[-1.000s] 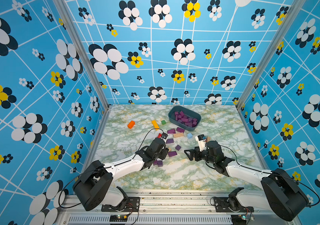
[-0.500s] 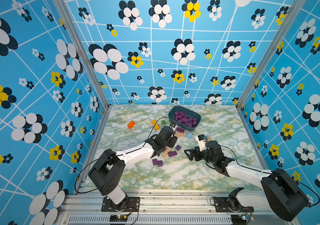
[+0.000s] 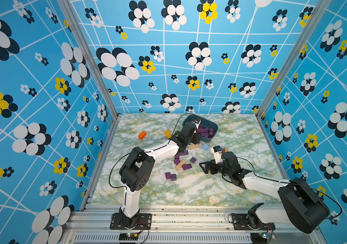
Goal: Pick purple bricks into the storage bin
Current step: Place the building block in the storage box.
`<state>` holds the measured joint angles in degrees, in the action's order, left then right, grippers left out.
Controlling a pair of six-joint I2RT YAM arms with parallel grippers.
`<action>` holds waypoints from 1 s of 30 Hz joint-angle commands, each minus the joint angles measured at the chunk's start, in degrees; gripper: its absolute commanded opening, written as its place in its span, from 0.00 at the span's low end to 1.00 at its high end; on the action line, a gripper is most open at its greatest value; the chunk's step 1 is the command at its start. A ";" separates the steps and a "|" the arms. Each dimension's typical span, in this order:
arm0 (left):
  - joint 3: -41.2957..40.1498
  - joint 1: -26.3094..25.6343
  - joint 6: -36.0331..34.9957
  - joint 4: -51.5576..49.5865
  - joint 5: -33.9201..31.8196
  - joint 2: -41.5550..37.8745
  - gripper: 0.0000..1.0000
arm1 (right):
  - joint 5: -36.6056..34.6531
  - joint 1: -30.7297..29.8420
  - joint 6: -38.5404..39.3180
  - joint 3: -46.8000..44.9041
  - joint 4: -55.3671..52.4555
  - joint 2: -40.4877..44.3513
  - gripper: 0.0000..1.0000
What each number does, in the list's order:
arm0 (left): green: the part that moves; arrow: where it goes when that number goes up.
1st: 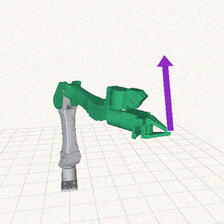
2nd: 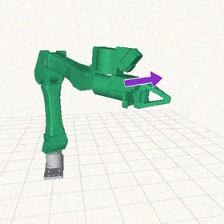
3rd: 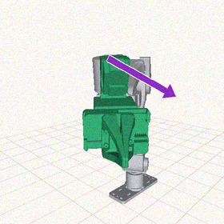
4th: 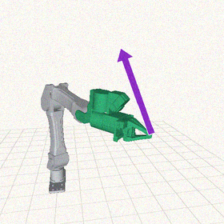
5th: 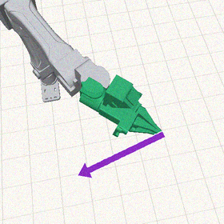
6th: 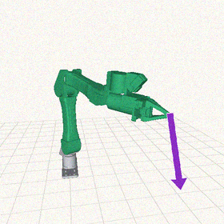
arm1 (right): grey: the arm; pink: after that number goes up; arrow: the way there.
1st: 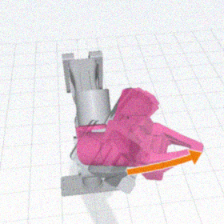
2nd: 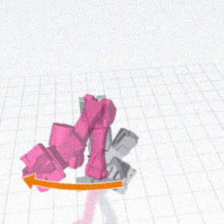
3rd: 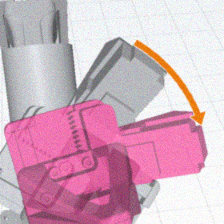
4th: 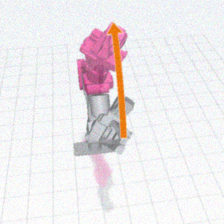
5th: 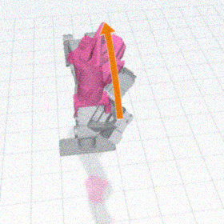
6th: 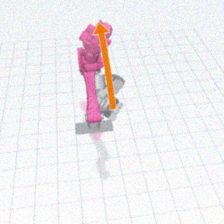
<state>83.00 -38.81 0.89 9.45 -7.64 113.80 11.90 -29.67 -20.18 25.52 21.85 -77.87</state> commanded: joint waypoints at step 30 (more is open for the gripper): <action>5.69 3.84 -0.23 10.71 2.96 5.28 1.00 | -4.02 0.14 -0.82 0.67 -0.85 0.18 0.99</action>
<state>91.90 -34.81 1.19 18.20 -4.12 125.19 8.19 -29.65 -20.80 25.52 21.45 -76.99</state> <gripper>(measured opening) 0.994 0.991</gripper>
